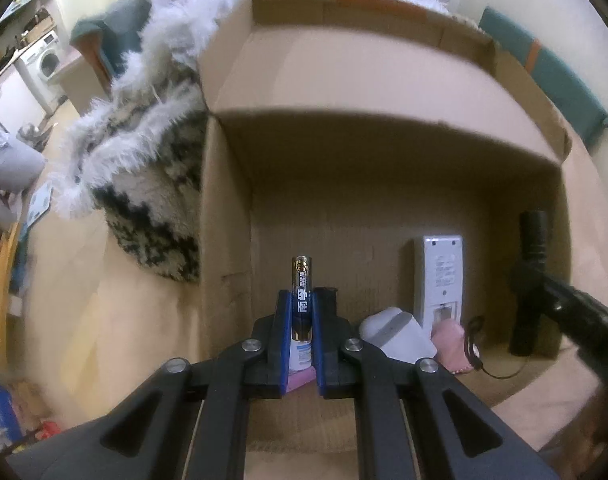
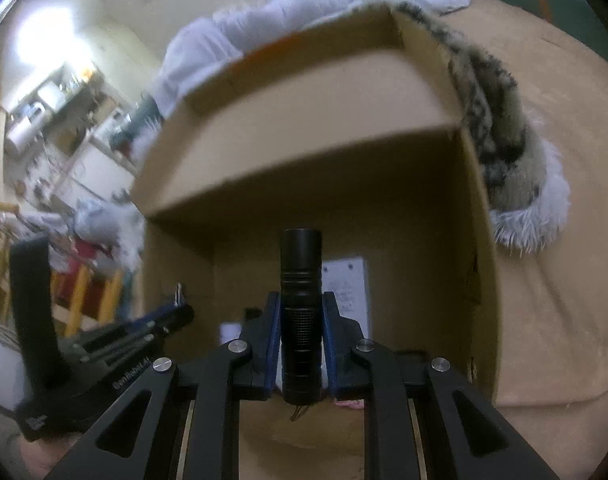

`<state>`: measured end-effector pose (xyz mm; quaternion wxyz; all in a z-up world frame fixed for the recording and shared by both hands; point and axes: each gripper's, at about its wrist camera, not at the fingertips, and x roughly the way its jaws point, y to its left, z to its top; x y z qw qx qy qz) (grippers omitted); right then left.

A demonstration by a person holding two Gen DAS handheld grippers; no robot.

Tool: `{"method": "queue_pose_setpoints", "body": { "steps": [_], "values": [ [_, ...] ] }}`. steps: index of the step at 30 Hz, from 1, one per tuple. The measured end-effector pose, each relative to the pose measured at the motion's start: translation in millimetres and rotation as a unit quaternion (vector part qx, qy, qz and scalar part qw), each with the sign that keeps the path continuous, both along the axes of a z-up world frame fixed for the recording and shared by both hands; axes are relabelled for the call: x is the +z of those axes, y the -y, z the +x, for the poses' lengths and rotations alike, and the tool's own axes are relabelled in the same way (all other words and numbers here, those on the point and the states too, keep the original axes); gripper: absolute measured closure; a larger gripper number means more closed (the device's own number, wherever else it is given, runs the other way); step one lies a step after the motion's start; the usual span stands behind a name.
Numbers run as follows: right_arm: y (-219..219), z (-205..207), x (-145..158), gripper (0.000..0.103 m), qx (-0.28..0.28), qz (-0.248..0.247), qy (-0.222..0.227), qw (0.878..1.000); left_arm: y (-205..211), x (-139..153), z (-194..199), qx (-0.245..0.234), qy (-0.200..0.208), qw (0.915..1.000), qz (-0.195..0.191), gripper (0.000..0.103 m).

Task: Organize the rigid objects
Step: 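Carry the flashlight and battery into the box and open both tools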

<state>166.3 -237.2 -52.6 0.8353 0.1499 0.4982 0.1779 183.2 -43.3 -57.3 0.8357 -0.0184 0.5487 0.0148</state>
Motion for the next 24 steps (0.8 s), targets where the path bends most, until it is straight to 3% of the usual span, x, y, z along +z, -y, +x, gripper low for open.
{"method": "queue_pose_setpoints", "body": {
  "steps": [6,10,15,24],
  "values": [
    [-9.4,7.4,-22.2,0.083,0.012,-0.022,-0.043,0.999,2.0,-10.6,1.9,-0.011,0.003,0.9999,0.010,0.094],
    [-12.3,14.1,-32.4,0.083,0.012,-0.024,-0.060,0.998,9.2,-6.3,-1.0,-0.036,0.028,0.9988,0.021,0.094],
    [-12.7,18.1,-39.9,0.083,0.006,-0.021,-0.074,0.997,5.2,-11.0,0.9,-0.020,0.009,0.9998,0.003,0.094],
    [-8.5,26.9,-57.8,0.083,-0.012,-0.036,-0.107,0.994,8.3,-18.8,2.8,-0.036,-0.002,0.9994,-0.001,0.094]
  ]
}}
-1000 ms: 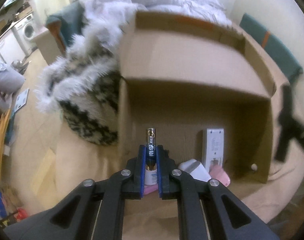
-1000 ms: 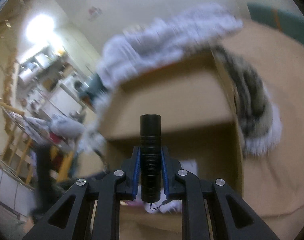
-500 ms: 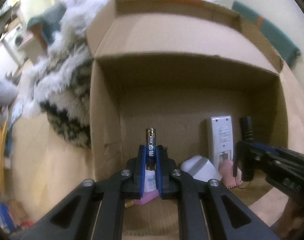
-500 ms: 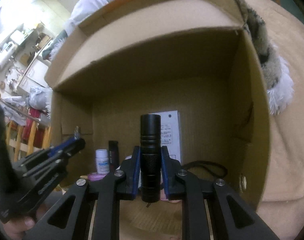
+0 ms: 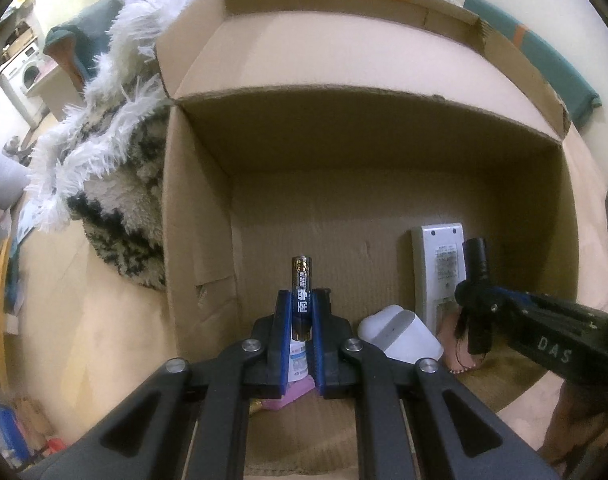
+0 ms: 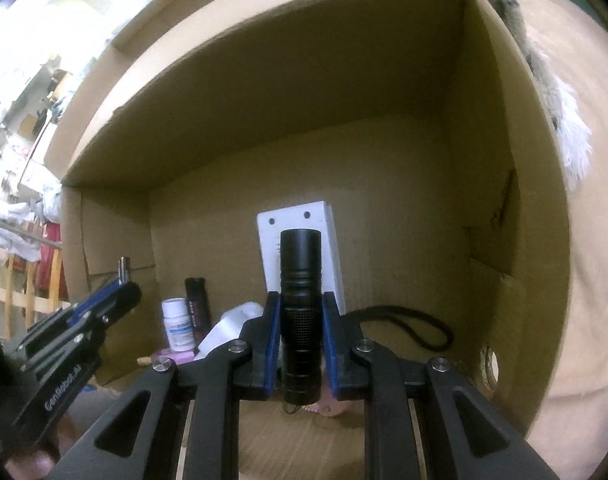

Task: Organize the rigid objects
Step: 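Carry the flashlight and battery into the box and open both tools, then withdraw both tools from the box toward the pink hair clip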

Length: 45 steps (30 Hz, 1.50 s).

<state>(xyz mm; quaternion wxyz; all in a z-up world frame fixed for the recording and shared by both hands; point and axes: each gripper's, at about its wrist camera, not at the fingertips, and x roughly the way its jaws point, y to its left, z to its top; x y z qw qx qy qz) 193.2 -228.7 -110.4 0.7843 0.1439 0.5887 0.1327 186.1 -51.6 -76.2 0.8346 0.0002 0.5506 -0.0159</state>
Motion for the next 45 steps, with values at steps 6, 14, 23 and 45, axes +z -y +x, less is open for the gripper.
{"method": "queue_pose_setpoints", "body": {
  "steps": [6,14,23,45],
  "values": [
    [-5.5,1.8,0.8,0.083,-0.001,0.007,0.002,1.000,-1.3,-7.8,5.9,0.005,-0.006,1.0000,0.002,0.094],
    [1.9,-4.9,29.3,0.028,-0.005,0.023,0.056,0.998,-2.3,-10.5,4.9,0.013,-0.015,0.9998,-0.001,0.077],
    [12.8,-10.7,46.1,0.009,-0.013,0.026,0.084,0.996,-1.3,6.0,-3.9,0.010,0.029,0.9995,0.011,0.043],
    [32.9,-59.1,53.3,0.009,-0.043,0.049,0.073,0.995,-15.3,53.6,-39.8,0.039,0.079,0.9960,0.016,0.042]
  ]
}}
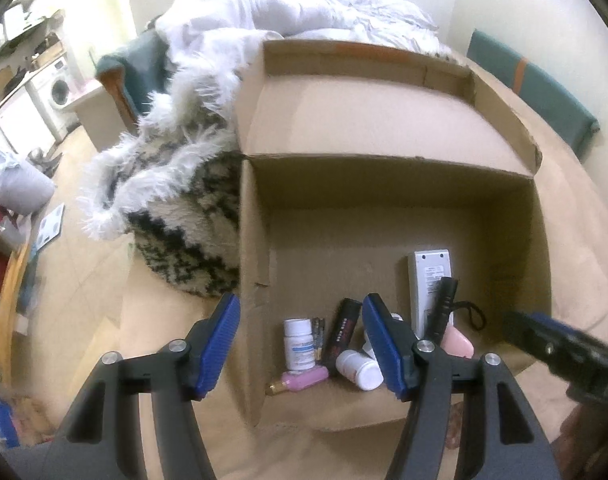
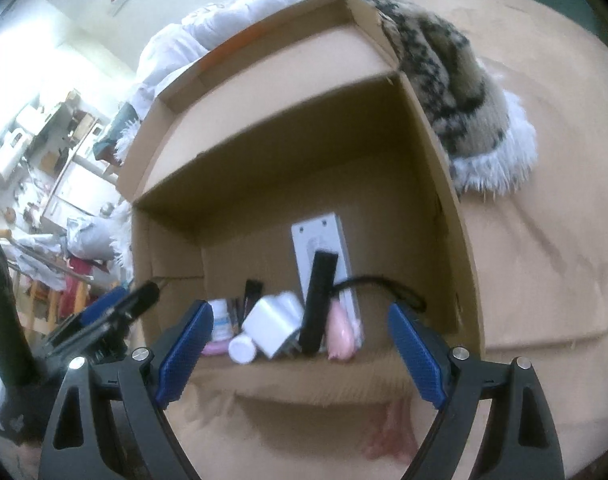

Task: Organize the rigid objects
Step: 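Withdraw both tools from the box toward the pink hair clip, then grasp the pink claw hair clip with the right tool while the left tool grasps another gold battery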

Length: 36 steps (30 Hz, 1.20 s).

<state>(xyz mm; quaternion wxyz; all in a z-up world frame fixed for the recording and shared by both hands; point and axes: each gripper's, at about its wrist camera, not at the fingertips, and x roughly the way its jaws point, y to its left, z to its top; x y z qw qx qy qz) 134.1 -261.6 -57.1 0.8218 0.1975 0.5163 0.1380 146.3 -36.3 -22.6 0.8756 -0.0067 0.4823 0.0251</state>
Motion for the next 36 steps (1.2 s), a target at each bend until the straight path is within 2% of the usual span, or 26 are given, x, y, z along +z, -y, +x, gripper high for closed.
{"method": "queue_pose_setpoints", "body": {
  "steps": [11,16,21,24,28,30,32,34,36],
  "values": [
    [8.7,-48.8,-10.6,0.009,-0.010,-0.002,-0.018,1.000,-13.6,-3.8,-41.4,0.020,-0.012,0.9996,-0.014,0.042],
    [13.8,-59.5,-27.1,0.009,-0.020,0.007,-0.049,0.999,-20.9,-10.4,-62.7,0.034,-0.022,0.9990,-0.016,0.042],
    [19.5,-57.6,-54.8,0.009,-0.039,-0.005,-0.105,0.994,-32.0,-17.8,-78.4,0.055,-0.039,0.9972,-0.031,0.042],
    [18.6,-54.0,-71.8,0.009,-0.047,-0.033,-0.136,0.989,-36.5,-22.2,-84.5,0.066,-0.050,0.9957,-0.042,0.042],
    [8.4,-45.9,-89.0,0.009,-0.036,-0.079,-0.156,0.984,-39.1,-25.2,-86.9,0.072,-0.060,0.9944,-0.049,0.042],
    [-2.1,-41.6,-99.6,0.012,-0.022,-0.119,-0.164,0.979,-37.8,-25.0,-85.9,0.072,-0.061,0.9944,-0.046,0.042],
    [-12.3,-39.1,-109.9,0.021,-0.008,-0.165,-0.171,0.971,-37.0,-24.0,-85.7,0.076,-0.059,0.9946,-0.037,0.042],
    [-23.1,-38.2,-117.3,0.021,0.005,-0.210,-0.165,0.964,-34.8,-21.9,-85.9,0.078,-0.057,0.9950,-0.025,0.042],
    [-32.2,-38.4,-120.6,0.021,0.014,-0.240,-0.152,0.959,-33.5,-21.0,-85.5,0.074,-0.059,0.9951,-0.028,0.042]
  ]
}}
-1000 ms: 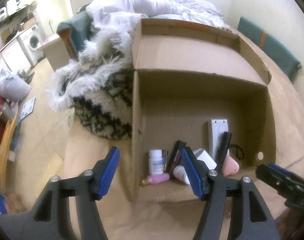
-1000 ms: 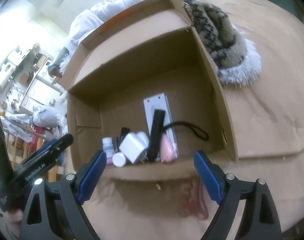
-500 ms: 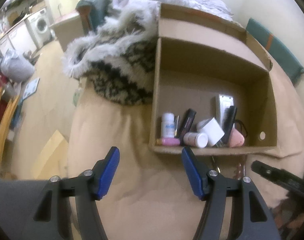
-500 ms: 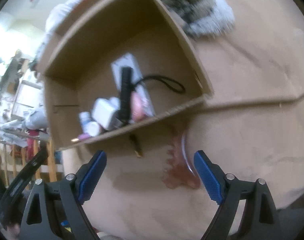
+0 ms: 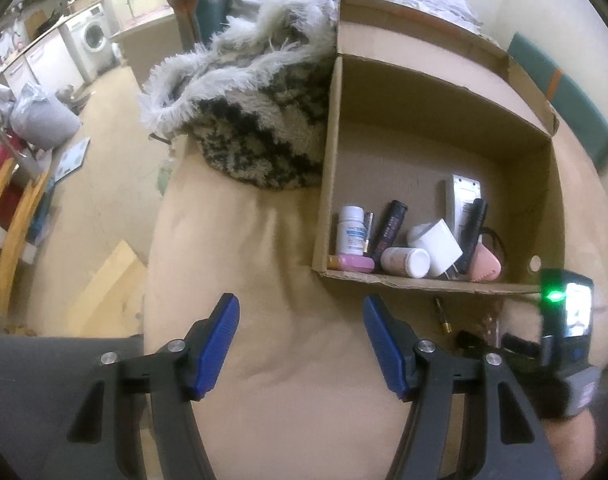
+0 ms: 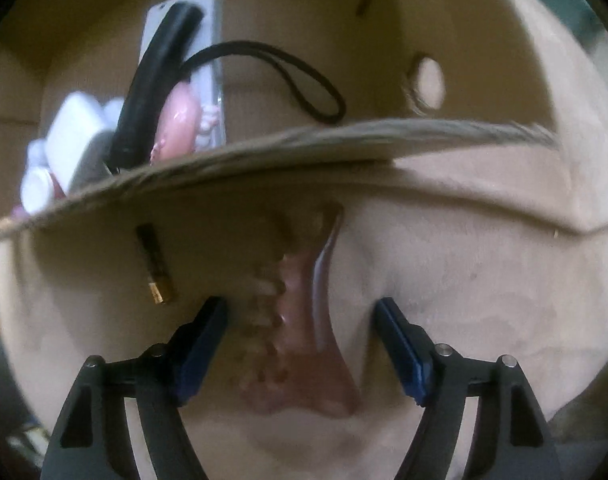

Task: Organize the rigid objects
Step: 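Grasp the pink claw hair clip with the right tool while the left tool grasps another gold battery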

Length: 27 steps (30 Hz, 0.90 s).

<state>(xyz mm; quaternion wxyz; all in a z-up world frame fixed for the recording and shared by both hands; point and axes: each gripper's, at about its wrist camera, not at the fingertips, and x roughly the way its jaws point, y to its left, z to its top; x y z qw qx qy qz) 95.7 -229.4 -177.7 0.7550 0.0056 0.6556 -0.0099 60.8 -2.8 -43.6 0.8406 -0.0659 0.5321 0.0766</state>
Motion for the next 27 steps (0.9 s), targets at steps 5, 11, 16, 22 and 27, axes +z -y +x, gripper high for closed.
{"method": "queue_pose_setpoints", "body": {
  "steps": [5,11,16,22,27],
  "values": [
    [-2.3,-2.4,4.4,0.053,0.023,-0.006,0.018,1.000,5.1,-1.8,-0.2,-0.012,-0.007,0.9999,-0.011,0.042],
    [14.1,-8.6,17.7,0.068,-0.011,0.041,0.033,0.999,4.4,-5.8,-2.0,-0.009,-0.008,0.9999,0.004,0.042],
    [25.5,-16.2,42.6,0.068,-0.023,0.091,0.041,0.995,1.5,-10.3,-1.4,-0.008,-0.015,0.9998,0.005,0.042],
    [31.7,-31.9,56.6,0.068,-0.018,0.123,0.052,0.991,8.6,-23.1,0.0,-0.013,-0.035,0.9992,-0.016,0.042],
    [45.5,-45.2,69.9,0.068,-0.023,0.149,0.068,0.986,28.8,-34.3,5.3,-0.033,-0.043,0.9985,-0.004,0.042]
  ]
}}
